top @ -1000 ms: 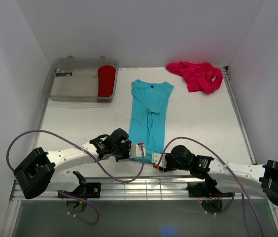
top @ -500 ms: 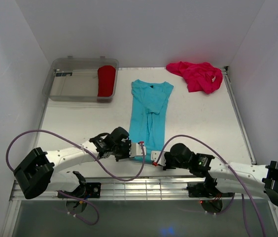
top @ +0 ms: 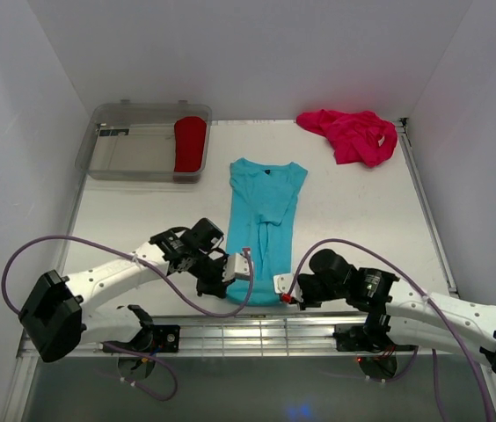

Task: Roll the t-shirts
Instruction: Roll the T-shirt to the center of the board.

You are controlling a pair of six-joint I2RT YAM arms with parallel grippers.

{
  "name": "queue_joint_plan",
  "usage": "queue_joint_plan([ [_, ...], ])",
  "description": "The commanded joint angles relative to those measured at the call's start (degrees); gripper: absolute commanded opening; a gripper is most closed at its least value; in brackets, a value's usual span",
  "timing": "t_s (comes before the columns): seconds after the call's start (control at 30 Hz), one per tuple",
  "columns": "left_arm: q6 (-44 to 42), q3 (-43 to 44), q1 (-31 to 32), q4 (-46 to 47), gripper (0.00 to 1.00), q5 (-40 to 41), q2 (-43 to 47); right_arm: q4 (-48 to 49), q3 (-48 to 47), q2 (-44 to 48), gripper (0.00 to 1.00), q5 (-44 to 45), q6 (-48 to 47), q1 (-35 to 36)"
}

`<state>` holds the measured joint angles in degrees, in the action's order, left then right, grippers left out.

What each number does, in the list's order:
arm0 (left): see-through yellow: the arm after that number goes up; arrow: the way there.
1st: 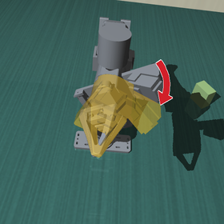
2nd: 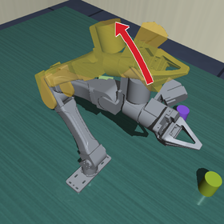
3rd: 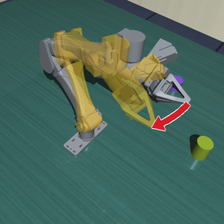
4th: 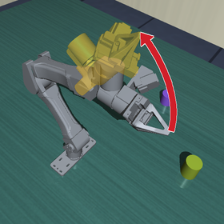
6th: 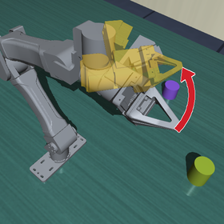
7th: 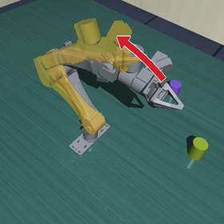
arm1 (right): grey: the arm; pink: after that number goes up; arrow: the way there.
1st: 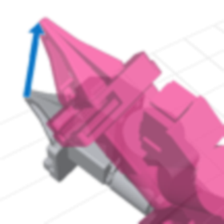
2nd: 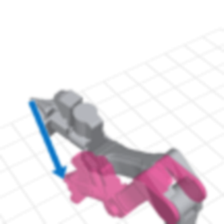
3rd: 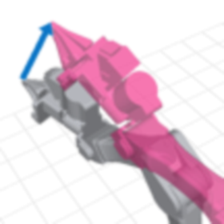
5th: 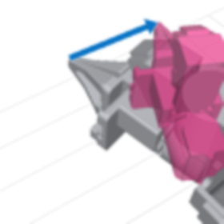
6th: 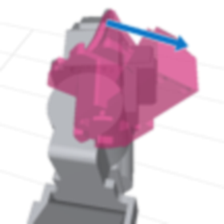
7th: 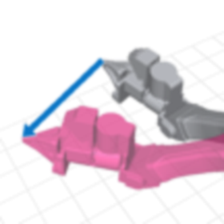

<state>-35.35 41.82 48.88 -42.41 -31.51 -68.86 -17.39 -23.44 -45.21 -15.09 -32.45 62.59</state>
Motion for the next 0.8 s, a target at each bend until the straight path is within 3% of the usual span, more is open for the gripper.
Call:
queue_joint_plan([
  [0.0, -3.03, 4.13, -7.63, -6.97, 0.00, -9.88, -2.83, -1.86, -2.84, -1.71, 0.08, -3.97, -0.78, -2.55],
  [0.13, -7.62, 9.23, -10.47, -10.67, 0.00, -12.26, -11.55, 1.47, -2.40, -5.93, 0.08, -8.71, 0.28, -10.18],
  [0.3, -11.57, 12.66, -13.36, -12.51, 0.00, -12.70, -14.89, 2.88, -4.94, -12.61, 0.08, -6.54, 3.08, -12.22],
  [0.43, -14.04, 14.95, -17.59, -14.45, 0.00, -12.09, -19.37, 5.43, -4.77, -11.84, 0.08, -6.18, 2.92, -14.42],
  [0.6, -10.18, 19.43, -18.65, -16.21, 0.00, -12.35, -29.65, 9.56, -3.45, -10.25, 0.10, -3.45, 4.94, -15.83],
  [0.7, -8.59, 23.12, -19.70, -16.82, 0.01, -13.66, -32.91, 9.39, -3.28, -10.77, 0.18, -1.88, 5.11, -15.74],
  [0.77, -8.68, 24.97, -19.79, -16.56, 0.04, -13.76, -33.44, 9.30, -3.19, -10.69, 0.36, 0.41, 5.55, -15.83],
])
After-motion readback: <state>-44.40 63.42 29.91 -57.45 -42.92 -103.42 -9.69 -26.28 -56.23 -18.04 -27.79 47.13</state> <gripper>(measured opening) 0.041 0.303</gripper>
